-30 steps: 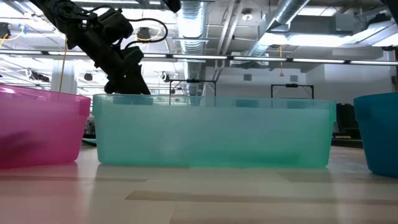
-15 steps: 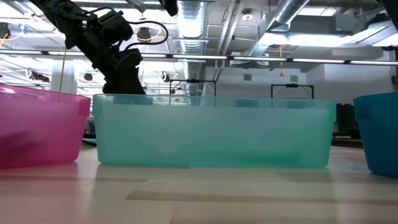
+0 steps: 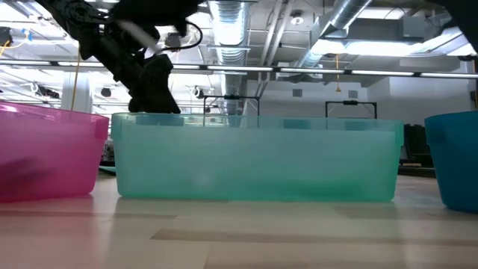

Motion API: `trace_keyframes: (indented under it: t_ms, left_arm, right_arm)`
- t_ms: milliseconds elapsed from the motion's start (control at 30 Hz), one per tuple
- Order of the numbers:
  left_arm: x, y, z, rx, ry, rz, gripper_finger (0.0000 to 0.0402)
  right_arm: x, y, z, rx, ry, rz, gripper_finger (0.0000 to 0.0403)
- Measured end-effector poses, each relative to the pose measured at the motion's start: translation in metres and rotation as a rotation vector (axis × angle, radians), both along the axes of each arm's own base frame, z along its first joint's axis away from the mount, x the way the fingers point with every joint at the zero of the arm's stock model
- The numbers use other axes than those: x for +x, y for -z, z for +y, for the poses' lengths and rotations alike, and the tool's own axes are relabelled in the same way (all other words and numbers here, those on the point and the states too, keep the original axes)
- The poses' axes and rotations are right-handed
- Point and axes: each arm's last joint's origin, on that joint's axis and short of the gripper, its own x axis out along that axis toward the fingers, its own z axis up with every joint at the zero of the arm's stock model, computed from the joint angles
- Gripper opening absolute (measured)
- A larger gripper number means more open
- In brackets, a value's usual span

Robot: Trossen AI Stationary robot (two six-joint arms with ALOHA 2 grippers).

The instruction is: Sort silverware by color (type)

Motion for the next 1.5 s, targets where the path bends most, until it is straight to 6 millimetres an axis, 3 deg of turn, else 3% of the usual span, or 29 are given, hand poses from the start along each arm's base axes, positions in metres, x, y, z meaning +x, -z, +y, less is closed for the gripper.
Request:
trace_keyframes:
  t_ms: [267, 533, 733, 1000, 1067, 1233, 1500]
  left_arm:
    - [0.002, -0.003, 0.0, -0.002, 0.025, -0.043, 0.0181]
    - [0.002, -0.003, 0.0, 0.002, 0.027, -0.042, 0.0181]
    - [0.003, -0.004, 0.001, 0.017, 0.022, -0.058, 0.0181]
    - [0.004, -0.005, 0.001, 0.049, 0.045, -0.061, 0.0181]
    - [0.005, -0.006, 0.002, 0.054, 0.049, -0.072, 0.0181]
    - [0.005, -0.006, 0.001, 0.048, 0.061, -0.077, 0.0181]
    - [0.005, -0.007, 0.002, 0.061, 0.072, -0.076, 0.0181]
  right_arm:
    - [0.035, 0.059, -0.01, 0.088, -0.084, -0.037, 0.0064]
    - [0.052, 0.117, -0.002, 0.104, -0.112, -0.015, 0.0064]
    - [0.052, 0.118, 0.008, 0.082, -0.111, -0.035, 0.0064]
    - [0.056, 0.07, 0.014, 0.016, -0.17, -0.174, 0.0064]
    - [0.063, 0.078, 0.016, 0.036, -0.199, -0.193, 0.0064]
    - [0.075, 0.13, 0.02, 0.074, -0.198, -0.104, 0.0064]
    - [0.077, 0.14, 0.029, 0.112, -0.23, -0.067, 0.0064]
